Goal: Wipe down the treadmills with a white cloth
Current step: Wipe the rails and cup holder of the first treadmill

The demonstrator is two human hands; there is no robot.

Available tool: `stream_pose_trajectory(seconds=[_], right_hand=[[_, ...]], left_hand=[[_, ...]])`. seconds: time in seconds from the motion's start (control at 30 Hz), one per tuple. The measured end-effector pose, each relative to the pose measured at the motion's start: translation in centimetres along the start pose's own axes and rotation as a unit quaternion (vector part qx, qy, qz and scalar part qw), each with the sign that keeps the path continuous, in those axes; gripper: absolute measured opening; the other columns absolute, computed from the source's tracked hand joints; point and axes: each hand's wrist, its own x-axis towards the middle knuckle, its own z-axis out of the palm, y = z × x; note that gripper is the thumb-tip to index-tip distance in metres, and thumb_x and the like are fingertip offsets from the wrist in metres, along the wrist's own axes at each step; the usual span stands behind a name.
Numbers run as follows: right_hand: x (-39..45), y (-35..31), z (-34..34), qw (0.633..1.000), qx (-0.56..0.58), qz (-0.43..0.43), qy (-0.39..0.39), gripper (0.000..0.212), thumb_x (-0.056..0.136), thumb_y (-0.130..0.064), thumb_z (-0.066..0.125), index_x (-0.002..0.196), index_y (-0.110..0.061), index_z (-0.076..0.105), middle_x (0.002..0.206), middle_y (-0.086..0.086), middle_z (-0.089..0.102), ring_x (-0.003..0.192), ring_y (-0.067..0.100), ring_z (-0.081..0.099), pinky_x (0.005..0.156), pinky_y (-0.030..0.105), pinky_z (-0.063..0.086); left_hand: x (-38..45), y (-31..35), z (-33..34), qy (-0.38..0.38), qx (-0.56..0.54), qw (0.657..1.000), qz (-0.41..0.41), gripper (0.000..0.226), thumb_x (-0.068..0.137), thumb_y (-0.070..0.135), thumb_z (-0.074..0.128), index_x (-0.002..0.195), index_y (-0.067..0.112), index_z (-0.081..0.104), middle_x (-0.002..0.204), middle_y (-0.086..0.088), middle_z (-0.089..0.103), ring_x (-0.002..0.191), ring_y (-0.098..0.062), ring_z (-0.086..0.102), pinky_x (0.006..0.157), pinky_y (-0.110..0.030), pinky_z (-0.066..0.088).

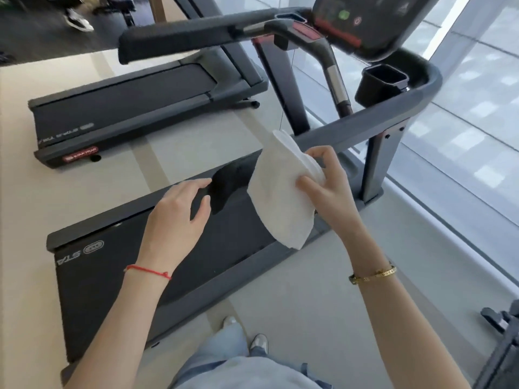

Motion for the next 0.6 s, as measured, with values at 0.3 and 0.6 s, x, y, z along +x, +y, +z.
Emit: stream_pose_trajectory(seconds=[0.3,0.6], right_hand=[[11.3,3.0,-1.2,0.955,-0.266,-0.112,0.064,0.034,0.078,-0.011,0.052,0.108,-0.019,0.039,0.094,0.0,0.064,0.069,0.021,0.057,0.06,0.035,0.046],[13.7,5.8,0.5,0.891,-0.358,-0.278,0.001,0.023,0.097,-0.018,0.054,0.118,-0.013,0.063,0.131,0.005,0.057,0.132,0.028,0.043,0.115,0.051,0.027]], left_hand=[[5.5,1.1,2.9,0.003,0.008,1.0,-0.017,0.031,0.099,0.021,0.053,0.128,0.018,0.062,0.125,0.005,0.064,0.117,-0.012,0.057,0.097,-0.017,0.037],[6.5,1.7,5.0,0.002,0.003,0.999,-0.039,0.03,0.102,0.021,0.044,0.123,0.018,0.065,0.118,0.008,0.067,0.107,-0.011,0.062,0.092,-0.024,0.049]])
